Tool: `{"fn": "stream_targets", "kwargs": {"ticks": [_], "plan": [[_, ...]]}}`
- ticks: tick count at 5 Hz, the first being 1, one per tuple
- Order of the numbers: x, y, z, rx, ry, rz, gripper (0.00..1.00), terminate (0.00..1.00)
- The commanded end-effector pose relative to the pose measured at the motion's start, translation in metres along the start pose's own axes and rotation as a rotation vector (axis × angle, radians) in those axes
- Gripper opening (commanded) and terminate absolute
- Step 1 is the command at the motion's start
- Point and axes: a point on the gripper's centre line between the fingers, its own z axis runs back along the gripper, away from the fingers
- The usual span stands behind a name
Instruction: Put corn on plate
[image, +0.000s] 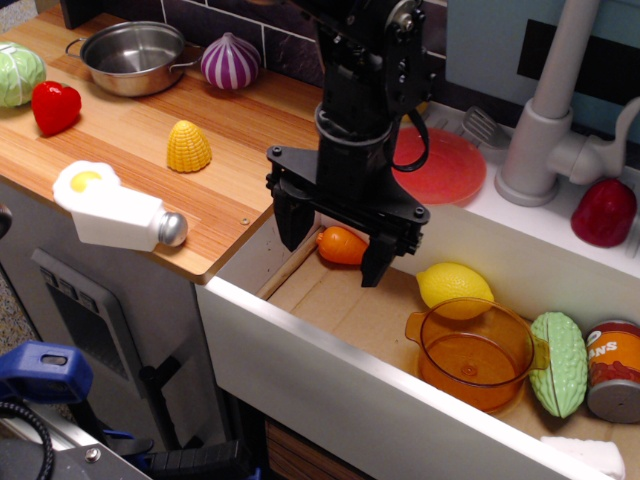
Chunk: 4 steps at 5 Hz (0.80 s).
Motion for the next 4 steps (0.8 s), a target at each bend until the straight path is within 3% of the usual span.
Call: {"fn": "stream_targets", "kwargs": {"ticks": [1,2,3,4], "plan": [[0.000,0.000,0.000,0.000,0.000,0.000,1.00,0.00],[0.016,0.036,-0.005,0.014,-0.035,-0.076,1.00,0.00],[0.033,0.074,0.004,0.081,-0.052,-0.120,1.00,0.00],[0.043,0.114,0.020,0.119,-0.034,-0.164,1.00,0.00]]}}
